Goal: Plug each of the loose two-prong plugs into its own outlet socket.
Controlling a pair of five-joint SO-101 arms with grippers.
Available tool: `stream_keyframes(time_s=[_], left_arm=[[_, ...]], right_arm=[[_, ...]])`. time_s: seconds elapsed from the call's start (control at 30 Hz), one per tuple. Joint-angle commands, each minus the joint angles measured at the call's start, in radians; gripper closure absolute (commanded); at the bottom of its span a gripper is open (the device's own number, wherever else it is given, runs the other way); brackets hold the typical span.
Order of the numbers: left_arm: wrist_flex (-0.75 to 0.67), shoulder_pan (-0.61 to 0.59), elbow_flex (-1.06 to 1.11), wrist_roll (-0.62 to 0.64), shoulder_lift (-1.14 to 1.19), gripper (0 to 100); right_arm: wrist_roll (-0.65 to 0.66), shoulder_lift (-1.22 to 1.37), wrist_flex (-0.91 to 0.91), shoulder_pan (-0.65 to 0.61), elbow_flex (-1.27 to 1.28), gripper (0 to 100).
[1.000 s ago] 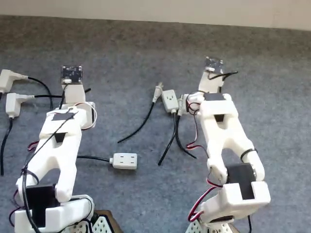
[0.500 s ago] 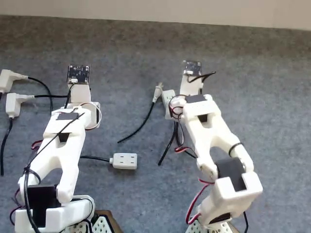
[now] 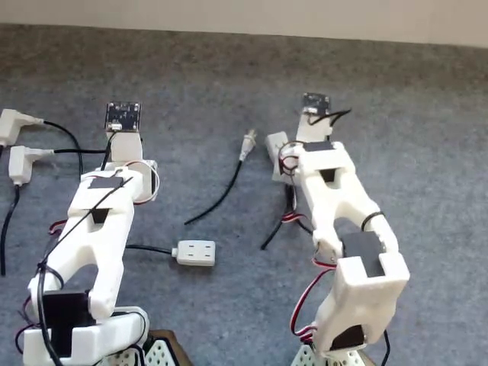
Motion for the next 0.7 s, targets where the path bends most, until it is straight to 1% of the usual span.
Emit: stream_keyframes(time_s=[0.0,0.1,0.23,0.4,0.47,0.6,0.67], left_arm=[[-0.011,0.018,-0.002,0.006,-0.015,85],[-0.011,0.033,-0.001,0.005,-0.013,85],[-0.011,0.035,-0.001,-0.046,-0.013,86],[-0.011,0.035,-0.001,-0.046,-0.013,86],[-0.011,0.038,-0.001,-0.048,-0.013,86],[-0.009,0.050,0.001,-0.048,-0.013,86],[-0.009,0.050,0.001,-0.048,-0.013,86]], right_arm=[[0.029,-0.010,-0.002,0.027,-0.051,93.0],[0.029,-0.012,-0.001,0.027,-0.051,93.2],[0.029,-0.013,-0.001,0.028,-0.051,93.2],[0.032,-0.013,0.015,0.039,-0.053,92.7],[0.032,-0.013,0.019,0.042,-0.053,90.1],[0.032,-0.013,0.019,0.042,-0.053,79.5],[0.032,-0.013,0.018,0.042,-0.053,77.9]])
